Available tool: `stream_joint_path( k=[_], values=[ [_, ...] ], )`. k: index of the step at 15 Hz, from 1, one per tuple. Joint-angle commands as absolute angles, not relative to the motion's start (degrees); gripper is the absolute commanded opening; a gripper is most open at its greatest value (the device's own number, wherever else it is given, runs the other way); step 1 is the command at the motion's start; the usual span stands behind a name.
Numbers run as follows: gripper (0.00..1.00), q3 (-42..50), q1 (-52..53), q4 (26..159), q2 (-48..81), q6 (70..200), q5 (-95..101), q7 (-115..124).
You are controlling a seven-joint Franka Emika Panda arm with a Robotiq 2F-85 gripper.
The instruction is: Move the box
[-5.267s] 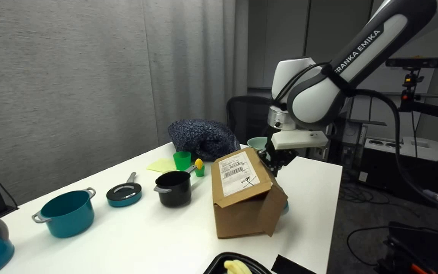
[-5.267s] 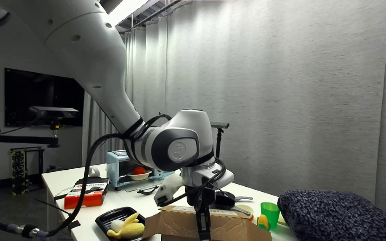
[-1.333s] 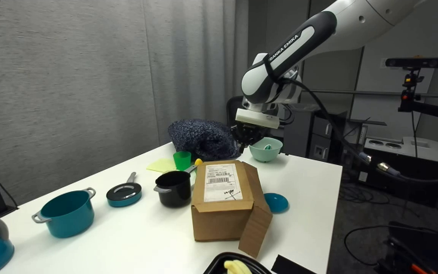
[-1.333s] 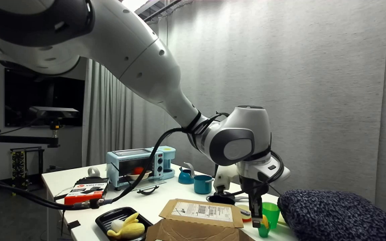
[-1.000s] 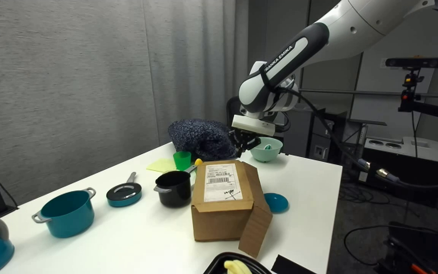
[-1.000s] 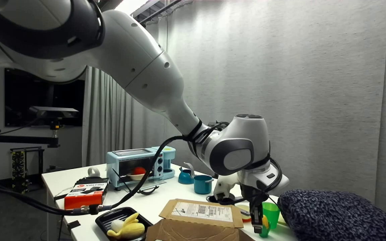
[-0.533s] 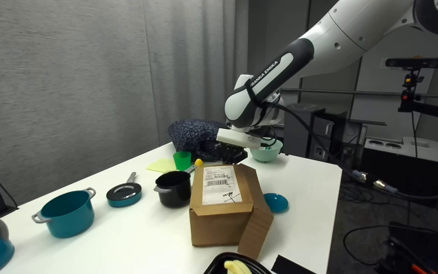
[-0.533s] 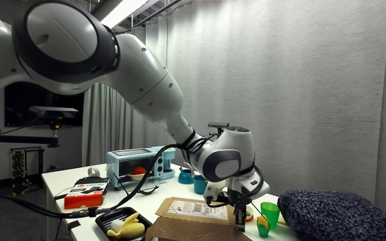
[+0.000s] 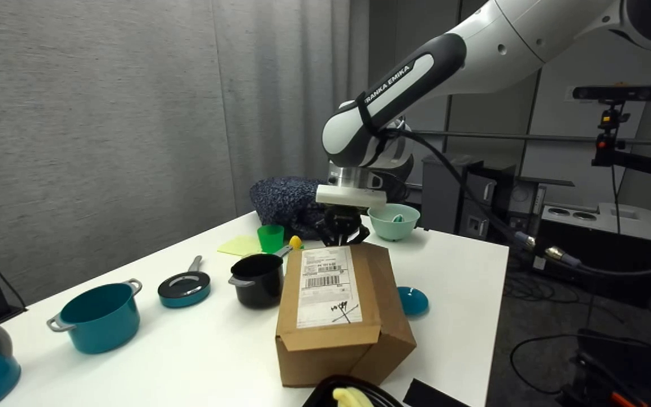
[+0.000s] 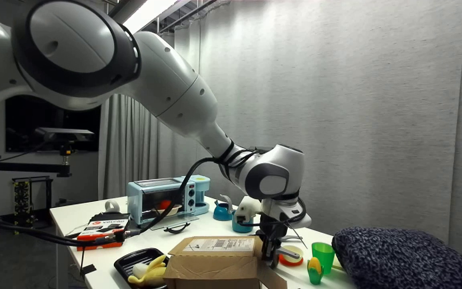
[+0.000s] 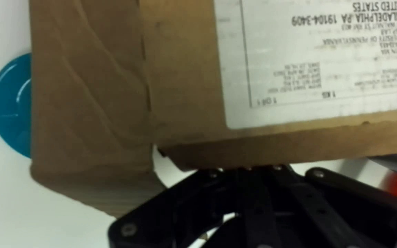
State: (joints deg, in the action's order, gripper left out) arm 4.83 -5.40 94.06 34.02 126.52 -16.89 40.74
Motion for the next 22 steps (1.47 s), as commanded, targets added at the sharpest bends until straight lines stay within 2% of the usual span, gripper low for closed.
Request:
stream_joint_path(
  k=[1,16,22],
  values=[
    [0.0,5.0,-5.0,91.7,33.9,116.0,-17.6,42.4],
    [0.0,8.1,-4.0,91.2,30.8,97.6,-5.7,42.0],
    [0.0,10.5,-4.6,88.3,31.9,96.0,-2.1,42.9]
  ],
)
